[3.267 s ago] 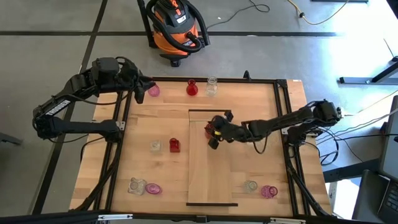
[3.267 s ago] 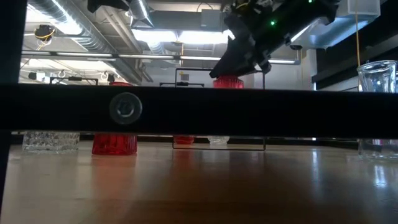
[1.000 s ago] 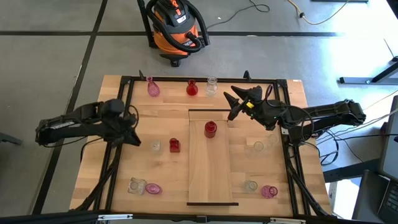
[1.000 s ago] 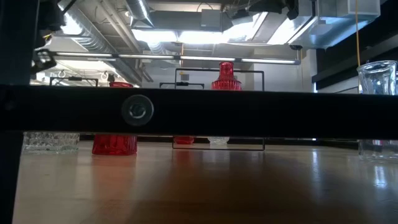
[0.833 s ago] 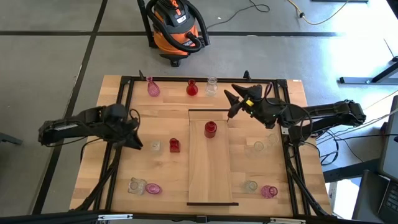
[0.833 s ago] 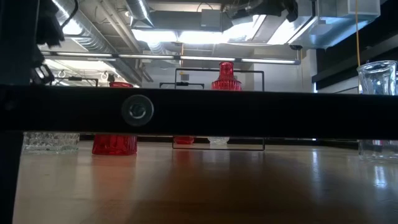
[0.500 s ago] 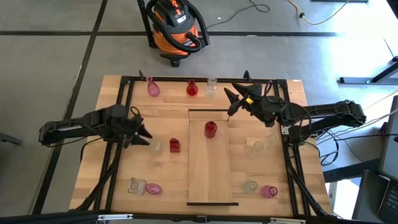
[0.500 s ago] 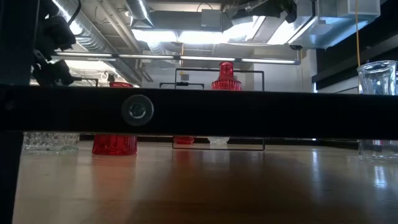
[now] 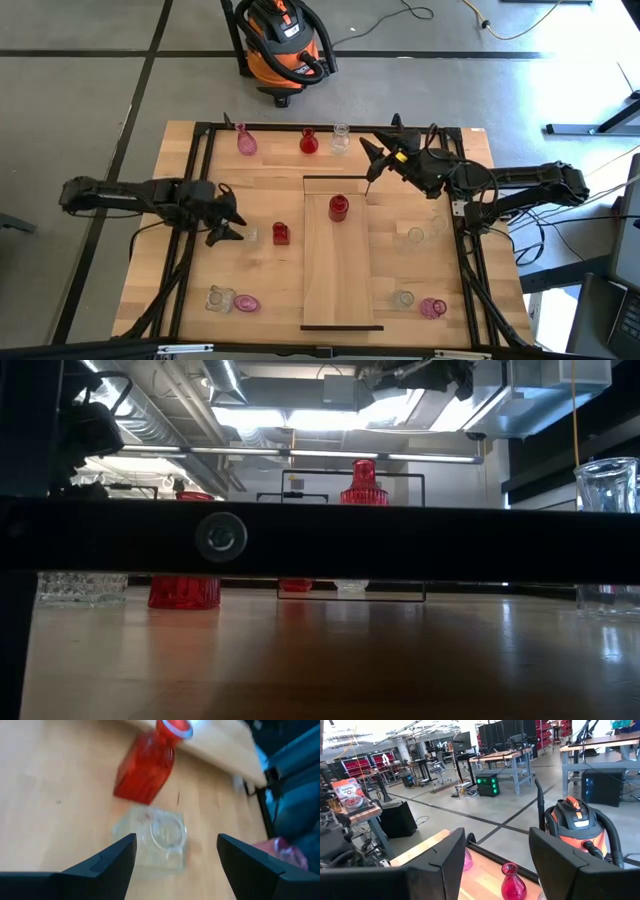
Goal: Sort vases onto shelf
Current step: Put the transparent vase on the shelf
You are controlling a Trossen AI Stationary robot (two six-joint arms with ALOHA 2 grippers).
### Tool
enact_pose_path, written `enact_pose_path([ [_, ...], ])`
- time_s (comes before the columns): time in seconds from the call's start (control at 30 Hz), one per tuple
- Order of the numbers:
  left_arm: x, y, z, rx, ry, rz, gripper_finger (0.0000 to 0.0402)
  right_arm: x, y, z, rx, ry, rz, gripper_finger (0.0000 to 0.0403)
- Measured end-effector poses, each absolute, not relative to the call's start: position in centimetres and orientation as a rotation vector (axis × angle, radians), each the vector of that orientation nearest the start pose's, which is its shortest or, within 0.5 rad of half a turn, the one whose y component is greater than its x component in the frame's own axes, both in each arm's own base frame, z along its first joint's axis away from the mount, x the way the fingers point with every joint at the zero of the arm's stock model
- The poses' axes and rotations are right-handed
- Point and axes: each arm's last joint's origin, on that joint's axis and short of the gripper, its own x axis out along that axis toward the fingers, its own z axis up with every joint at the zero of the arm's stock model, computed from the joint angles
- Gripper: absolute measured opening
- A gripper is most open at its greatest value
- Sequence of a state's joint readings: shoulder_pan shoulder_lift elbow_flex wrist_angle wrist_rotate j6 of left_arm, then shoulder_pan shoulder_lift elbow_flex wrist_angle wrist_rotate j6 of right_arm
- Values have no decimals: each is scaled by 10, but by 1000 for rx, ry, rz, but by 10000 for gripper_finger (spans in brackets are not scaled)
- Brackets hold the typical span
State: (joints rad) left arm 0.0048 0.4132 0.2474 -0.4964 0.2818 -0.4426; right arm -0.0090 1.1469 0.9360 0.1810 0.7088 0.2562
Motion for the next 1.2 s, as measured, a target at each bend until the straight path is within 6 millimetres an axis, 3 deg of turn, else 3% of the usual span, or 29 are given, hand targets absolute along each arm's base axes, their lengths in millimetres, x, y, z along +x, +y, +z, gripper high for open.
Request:
enact_pose_path([
  [0.5, 121, -24, 161, -203, 723, 14, 270, 253, -20, 347, 226, -37, -705, 202],
  [0.73, 122, -24, 158, -192, 716, 173, 270, 254, -20, 346, 227, -34, -691, 202],
  [1.2, 126, -23, 154, -228, 712, 274, 270, 253, -20, 346, 227, -33, -690, 202],
])
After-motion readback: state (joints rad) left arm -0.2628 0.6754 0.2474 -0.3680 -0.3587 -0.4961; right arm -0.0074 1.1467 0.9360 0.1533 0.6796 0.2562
